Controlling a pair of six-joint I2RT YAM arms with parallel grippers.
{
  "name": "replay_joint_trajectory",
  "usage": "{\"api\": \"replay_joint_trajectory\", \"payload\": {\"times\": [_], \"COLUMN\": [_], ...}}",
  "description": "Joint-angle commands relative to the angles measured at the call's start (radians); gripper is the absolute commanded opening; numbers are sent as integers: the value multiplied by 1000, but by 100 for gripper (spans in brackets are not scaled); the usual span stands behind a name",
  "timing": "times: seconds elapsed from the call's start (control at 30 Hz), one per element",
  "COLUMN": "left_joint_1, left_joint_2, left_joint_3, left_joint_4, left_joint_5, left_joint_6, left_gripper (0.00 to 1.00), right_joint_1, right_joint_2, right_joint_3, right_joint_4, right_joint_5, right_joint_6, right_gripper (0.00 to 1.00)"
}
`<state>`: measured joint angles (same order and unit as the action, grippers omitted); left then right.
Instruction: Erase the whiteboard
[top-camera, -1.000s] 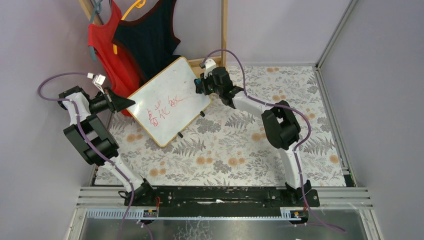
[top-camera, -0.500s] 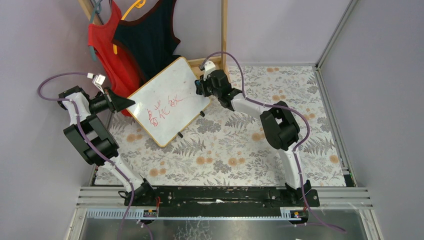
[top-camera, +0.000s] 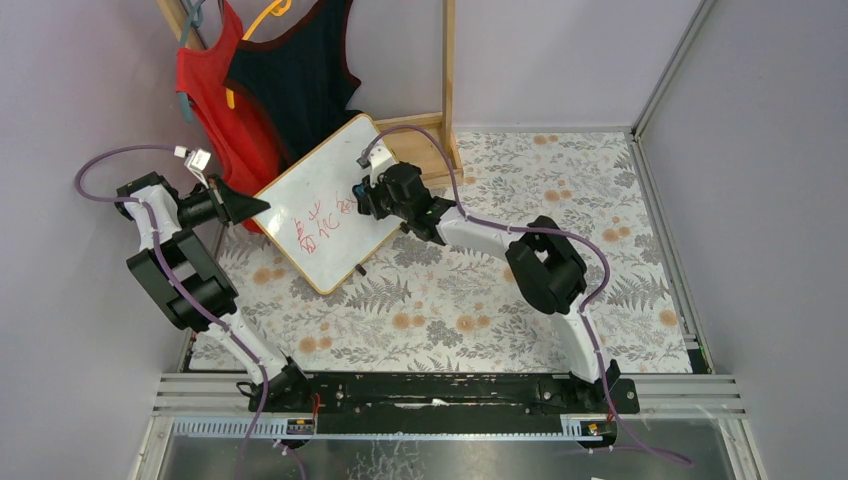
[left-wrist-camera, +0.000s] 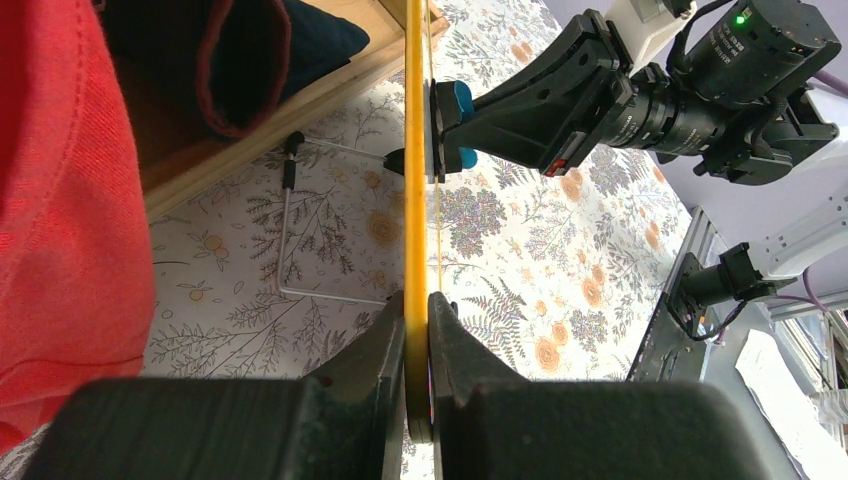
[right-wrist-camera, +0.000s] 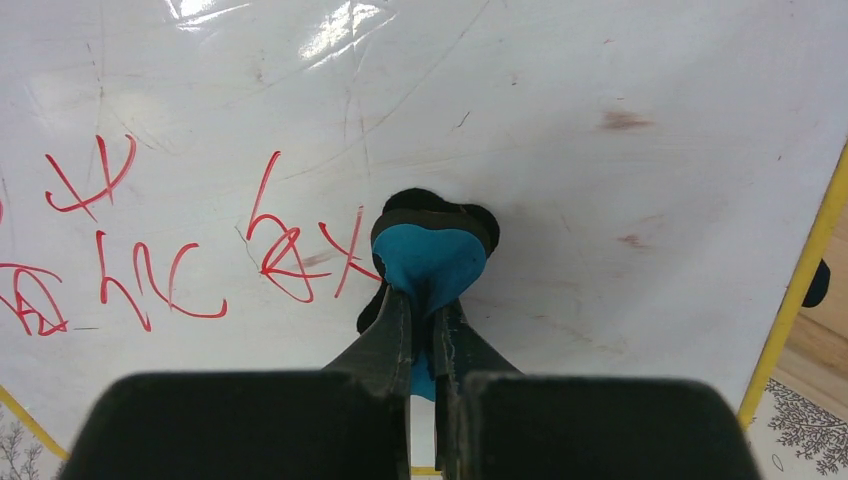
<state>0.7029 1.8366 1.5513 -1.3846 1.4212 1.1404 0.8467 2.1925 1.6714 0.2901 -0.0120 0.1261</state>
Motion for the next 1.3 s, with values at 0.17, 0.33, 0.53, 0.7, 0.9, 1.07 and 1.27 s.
{"api": "replay_joint_trajectory", "payload": {"times": [0.17, 0.33, 0.53, 0.7, 0.9, 1.07, 1.27], "left_joint_1": [-16, -17, -16, -16, -16, -16, -16], "left_joint_2": [-11, -12, -9, -9, -13, -14, -17], "left_joint_3": [-24, -25, -30, -33, -33, -33, -33], "left_joint_4": [28, 28, 29, 28, 29, 29, 28], "left_joint_5": [-79, -82, -75, -83, -82, -81, -82], "left_joint_6": [45, 45, 48, 50, 48, 47, 46], "left_gripper": [0, 0, 0, 0, 0, 0, 0], "right_joint_1": [-74, -158, -166, -116, 12, 107, 160], "right_joint_2": [-14, -18, -21, 1, 34, 69, 111], "right_joint_3": [-18, -19, 3, 55, 140, 197, 241], "right_joint_4": [-25, -43, -67, -91, -118, -127, -131], "right_joint_5": [-26, -19, -40, -54, -43, -45, -62], "right_joint_6": [17, 3, -5, 8, 8, 29, 43], "right_gripper": [0, 0, 0, 0, 0, 0, 0]}}
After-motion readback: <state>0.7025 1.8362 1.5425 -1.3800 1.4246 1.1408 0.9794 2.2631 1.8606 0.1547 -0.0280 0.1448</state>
